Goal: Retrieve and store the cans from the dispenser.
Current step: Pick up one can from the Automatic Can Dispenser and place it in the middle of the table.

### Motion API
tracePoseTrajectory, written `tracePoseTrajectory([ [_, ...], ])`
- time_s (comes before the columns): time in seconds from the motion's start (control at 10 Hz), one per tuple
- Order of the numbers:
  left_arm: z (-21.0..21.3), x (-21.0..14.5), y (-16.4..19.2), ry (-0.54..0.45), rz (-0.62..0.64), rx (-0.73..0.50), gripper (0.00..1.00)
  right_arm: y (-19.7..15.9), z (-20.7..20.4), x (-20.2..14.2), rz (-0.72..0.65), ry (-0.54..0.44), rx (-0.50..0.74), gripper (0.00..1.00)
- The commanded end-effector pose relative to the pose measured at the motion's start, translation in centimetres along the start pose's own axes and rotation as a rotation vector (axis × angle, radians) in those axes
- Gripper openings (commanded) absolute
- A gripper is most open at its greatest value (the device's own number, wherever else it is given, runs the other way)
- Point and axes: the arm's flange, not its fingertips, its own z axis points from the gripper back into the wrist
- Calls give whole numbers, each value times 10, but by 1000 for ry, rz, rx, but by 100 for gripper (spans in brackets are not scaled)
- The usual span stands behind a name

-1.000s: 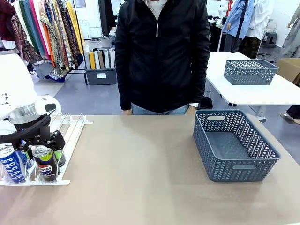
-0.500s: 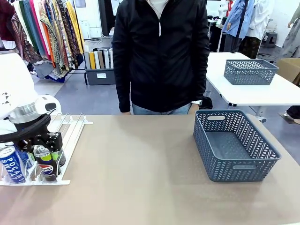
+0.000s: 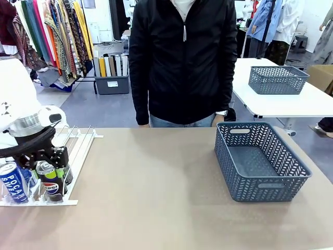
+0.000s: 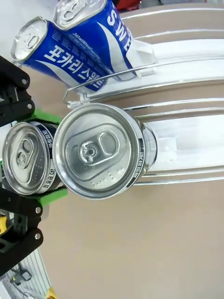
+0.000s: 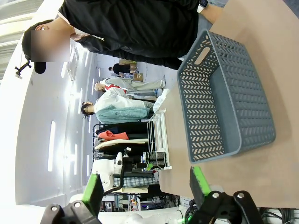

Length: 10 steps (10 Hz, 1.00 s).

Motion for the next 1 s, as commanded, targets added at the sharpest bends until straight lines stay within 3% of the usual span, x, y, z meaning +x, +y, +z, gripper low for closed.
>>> tracePoseTrajectory([
  [0.0,29,0,6,-57,31,16,0,0,4,-3,11,14,-11,100],
  [0.6,189,-37,11,-314,17,-6,0,0,4,-3,11,14,-11,100],
  [0.9,213,-48,14,-380,6,-40,0,0,4,-3,11,14,-11,100],
])
